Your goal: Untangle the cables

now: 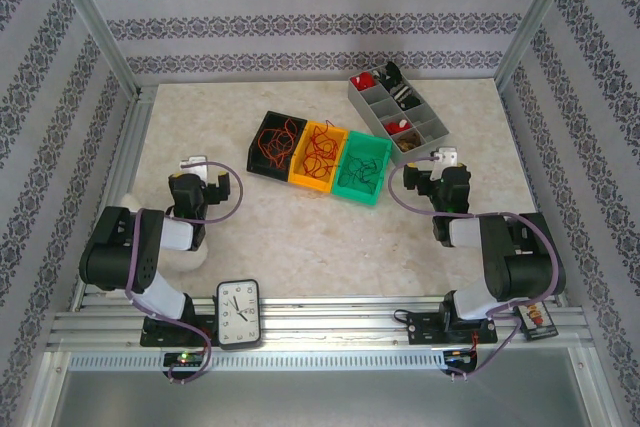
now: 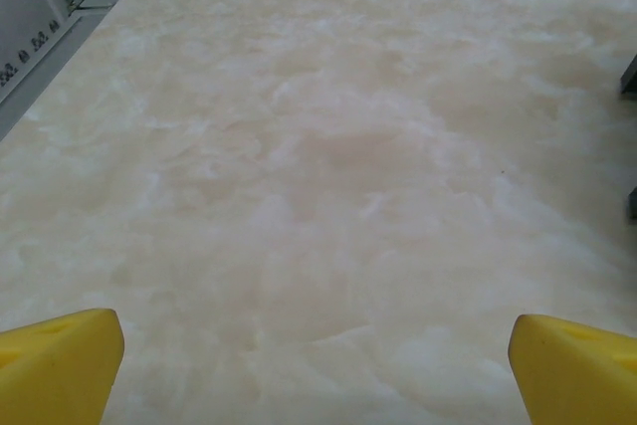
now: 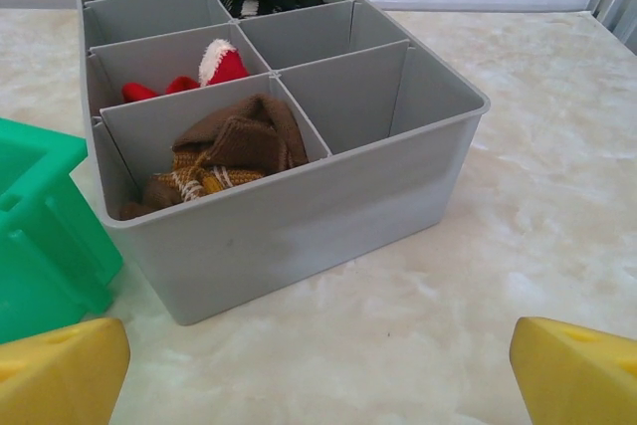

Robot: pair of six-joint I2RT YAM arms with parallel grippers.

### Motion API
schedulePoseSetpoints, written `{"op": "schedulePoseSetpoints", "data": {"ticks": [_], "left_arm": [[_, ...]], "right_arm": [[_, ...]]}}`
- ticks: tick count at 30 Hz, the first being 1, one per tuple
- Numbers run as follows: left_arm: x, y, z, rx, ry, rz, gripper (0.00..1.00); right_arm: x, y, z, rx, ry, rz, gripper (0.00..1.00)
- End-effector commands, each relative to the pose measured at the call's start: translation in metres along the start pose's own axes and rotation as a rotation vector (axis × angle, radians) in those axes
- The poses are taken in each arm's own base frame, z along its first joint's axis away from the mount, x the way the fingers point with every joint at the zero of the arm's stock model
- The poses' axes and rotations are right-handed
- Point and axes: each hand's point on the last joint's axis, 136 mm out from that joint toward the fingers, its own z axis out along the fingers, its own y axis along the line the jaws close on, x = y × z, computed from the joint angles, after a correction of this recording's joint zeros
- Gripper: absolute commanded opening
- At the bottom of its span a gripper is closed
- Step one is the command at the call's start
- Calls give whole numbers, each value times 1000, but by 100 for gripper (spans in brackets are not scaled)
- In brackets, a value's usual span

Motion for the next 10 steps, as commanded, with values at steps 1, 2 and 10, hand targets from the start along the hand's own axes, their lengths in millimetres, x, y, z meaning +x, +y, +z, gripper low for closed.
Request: {"op": "schedulePoseSetpoints", "data": {"ticks": [1, 2, 10], "left_arm": [[-18, 0, 0, 19, -69, -36, 100], [-19, 0, 0, 18, -81, -33, 100], [-18, 0, 1, 18, -68, -35, 100]], "right_arm": [[-10, -3, 1, 6, -33, 4, 98], [-11, -3, 1, 1, -32, 11, 98], [-10, -3, 0, -1, -34, 6, 98]]}}
